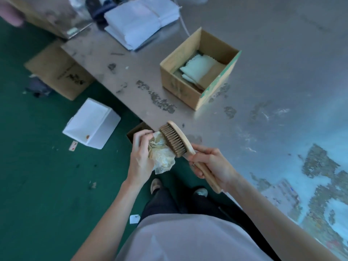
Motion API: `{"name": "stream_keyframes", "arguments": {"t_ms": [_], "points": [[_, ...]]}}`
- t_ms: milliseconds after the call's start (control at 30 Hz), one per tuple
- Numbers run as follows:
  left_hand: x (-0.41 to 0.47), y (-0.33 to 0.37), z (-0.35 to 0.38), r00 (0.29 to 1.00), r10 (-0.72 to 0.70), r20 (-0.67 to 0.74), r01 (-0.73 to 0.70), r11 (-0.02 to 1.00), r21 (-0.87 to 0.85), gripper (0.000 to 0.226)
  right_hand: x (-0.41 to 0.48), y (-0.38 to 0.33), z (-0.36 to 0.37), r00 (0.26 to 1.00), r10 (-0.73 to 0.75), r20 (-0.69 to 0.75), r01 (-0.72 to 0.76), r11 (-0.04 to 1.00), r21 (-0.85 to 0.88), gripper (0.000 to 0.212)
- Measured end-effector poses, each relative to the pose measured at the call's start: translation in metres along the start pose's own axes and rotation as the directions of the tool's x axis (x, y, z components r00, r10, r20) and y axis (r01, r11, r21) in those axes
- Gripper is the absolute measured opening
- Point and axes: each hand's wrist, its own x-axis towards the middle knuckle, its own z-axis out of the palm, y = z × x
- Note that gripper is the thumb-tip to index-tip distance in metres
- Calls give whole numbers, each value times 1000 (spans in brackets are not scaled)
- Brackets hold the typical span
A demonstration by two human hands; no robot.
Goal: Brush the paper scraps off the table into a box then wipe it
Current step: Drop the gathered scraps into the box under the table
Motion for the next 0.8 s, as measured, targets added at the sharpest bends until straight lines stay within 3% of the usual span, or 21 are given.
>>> {"name": "stream_keyframes", "arguments": {"t_ms": [433, 600, 800], "points": [[-4, -134, -97, 983, -175, 56, 172, 983, 61, 56, 100, 45, 136, 985, 170, -19, -171, 985, -20, 36], [8, -177, -89, 962, -244, 122, 241, 970, 42, 57, 152, 63, 142, 971, 229, -72, -233, 971, -47, 29], [15, -249, -30, 871, -457, 181, 458, 888, 36, 37, 223, 103, 128, 946, 277, -170, -295, 951, -91, 34]]}}
